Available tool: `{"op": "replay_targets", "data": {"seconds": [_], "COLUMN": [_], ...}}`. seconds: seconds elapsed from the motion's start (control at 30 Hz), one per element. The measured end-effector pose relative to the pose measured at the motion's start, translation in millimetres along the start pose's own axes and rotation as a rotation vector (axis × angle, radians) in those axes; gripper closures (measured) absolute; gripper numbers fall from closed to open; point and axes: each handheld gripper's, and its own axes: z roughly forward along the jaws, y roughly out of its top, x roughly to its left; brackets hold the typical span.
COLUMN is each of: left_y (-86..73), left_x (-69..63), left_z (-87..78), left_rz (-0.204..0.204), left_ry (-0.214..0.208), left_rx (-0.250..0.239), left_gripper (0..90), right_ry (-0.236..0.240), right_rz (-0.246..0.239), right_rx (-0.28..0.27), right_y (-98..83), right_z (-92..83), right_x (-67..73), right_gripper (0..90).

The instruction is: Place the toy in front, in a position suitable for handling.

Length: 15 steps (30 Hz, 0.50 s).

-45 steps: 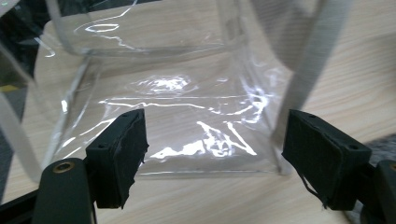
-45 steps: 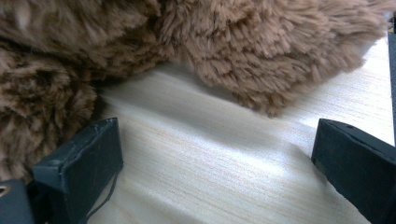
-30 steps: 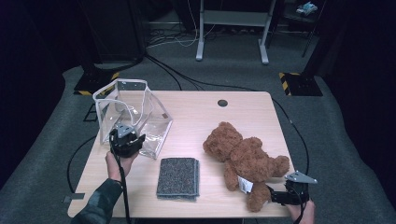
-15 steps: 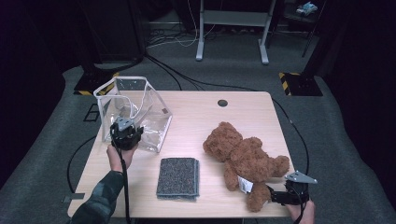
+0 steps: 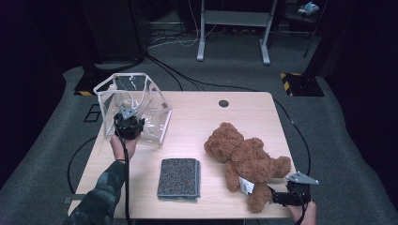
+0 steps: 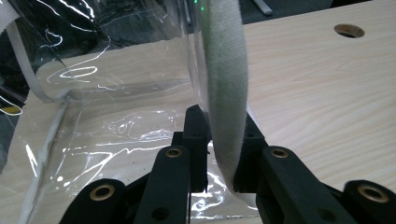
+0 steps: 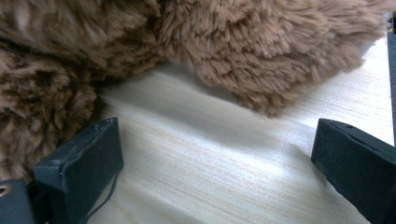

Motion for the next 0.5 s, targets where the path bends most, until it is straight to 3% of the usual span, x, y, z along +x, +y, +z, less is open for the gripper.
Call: {"op": "replay_targets", "data": {"seconds": [0.07,0.33,0.5], "left_y": [4.9,12.9,18.5], "left_x": [2.5,2.2,4.6], "left_z": [4.2,15.3,24.7], "left_rz": [0.019,0.023,0.0], "left_ry": [0.008,0.024,0.026], "left_rx": [0.019,0.036,0.054], "left_gripper": [78.9,78.1,78.0], "right_ry": [0.0,0.0,-0.001], "right_rz": [0.0,-0.001,-0.001], "right_rx": [0.0,0.0,0.0], "right_y": [0.0,0.0,0.0], "right_z": [0.0,0.0,0.0], "right_x": [0.0,-0.1,-0.1], "right_gripper": [1.4,1.4,1.4]}}
